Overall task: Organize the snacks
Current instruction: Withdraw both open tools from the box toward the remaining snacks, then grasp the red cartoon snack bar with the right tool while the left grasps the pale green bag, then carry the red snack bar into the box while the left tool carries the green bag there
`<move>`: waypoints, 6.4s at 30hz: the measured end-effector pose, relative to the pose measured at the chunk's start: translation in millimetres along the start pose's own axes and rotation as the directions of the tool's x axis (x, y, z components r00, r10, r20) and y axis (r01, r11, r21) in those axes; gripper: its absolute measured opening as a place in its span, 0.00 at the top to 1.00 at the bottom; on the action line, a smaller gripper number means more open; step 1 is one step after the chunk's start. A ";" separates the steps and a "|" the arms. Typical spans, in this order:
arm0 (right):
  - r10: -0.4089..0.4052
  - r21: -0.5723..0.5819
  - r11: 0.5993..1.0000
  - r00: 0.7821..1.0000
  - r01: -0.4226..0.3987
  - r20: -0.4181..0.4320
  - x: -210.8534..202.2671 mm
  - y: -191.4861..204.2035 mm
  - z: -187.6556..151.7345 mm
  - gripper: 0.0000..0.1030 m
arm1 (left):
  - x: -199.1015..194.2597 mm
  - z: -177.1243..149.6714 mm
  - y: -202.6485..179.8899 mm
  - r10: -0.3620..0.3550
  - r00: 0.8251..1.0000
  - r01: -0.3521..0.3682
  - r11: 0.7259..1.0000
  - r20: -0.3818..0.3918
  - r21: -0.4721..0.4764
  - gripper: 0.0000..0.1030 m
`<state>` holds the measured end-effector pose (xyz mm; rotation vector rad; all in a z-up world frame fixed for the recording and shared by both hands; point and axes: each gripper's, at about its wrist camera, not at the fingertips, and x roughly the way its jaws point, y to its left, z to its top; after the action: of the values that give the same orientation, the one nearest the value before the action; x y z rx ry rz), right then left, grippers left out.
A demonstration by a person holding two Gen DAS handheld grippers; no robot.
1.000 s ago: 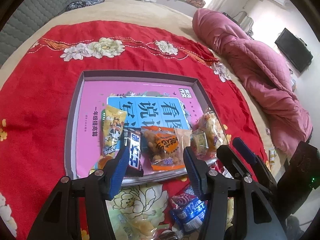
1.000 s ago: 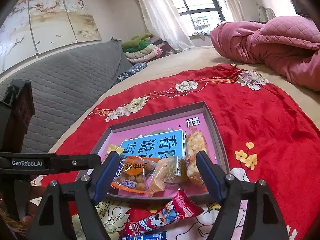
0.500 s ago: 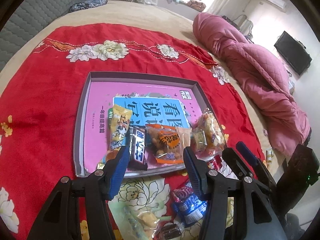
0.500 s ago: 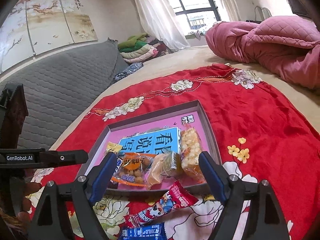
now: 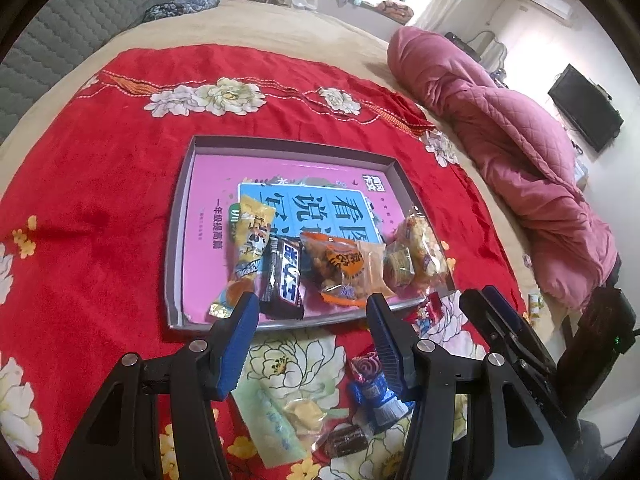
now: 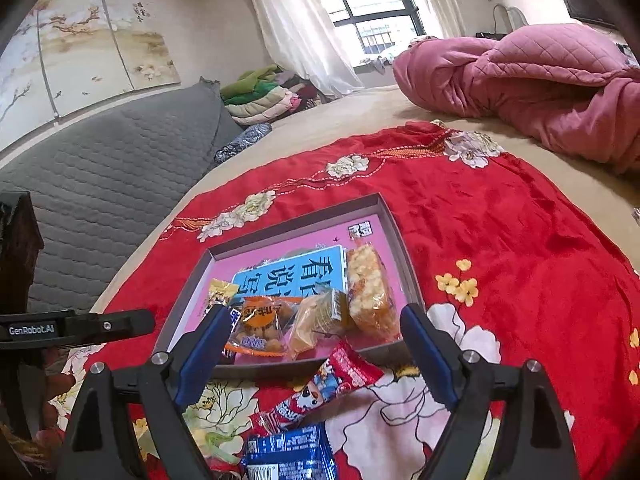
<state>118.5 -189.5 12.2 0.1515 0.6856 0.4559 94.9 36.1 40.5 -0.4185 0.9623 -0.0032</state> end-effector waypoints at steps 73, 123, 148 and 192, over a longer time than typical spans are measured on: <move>0.037 0.026 0.999 0.954 -0.031 -0.297 33.4 4.6 -42.2 0.16 | 47.8 -85.1 13.6 -0.090 0.953 0.039 0.983 -0.289 -0.178 0.44; 0.066 -0.135 0.986 0.976 -0.095 -0.207 41.8 25.6 -34.9 0.84 | 53.4 -79.2 5.8 -0.078 0.975 0.043 0.985 -0.207 -0.168 0.64; 0.118 -0.113 0.986 0.992 -0.123 -0.052 23.0 22.8 -6.5 0.85 | 13.3 -21.9 23.9 -0.050 0.999 0.046 0.980 -0.012 -0.193 0.71; 0.073 -0.060 0.995 0.996 -0.076 -0.054 75.0 4.4 4.9 0.85 | 69.1 9.5 33.0 -0.046 0.998 0.033 0.971 -0.051 -0.236 0.71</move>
<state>171.1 -151.6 -26.0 0.1079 0.7172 0.5536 136.4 56.9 -21.0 -0.6591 1.0135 0.0634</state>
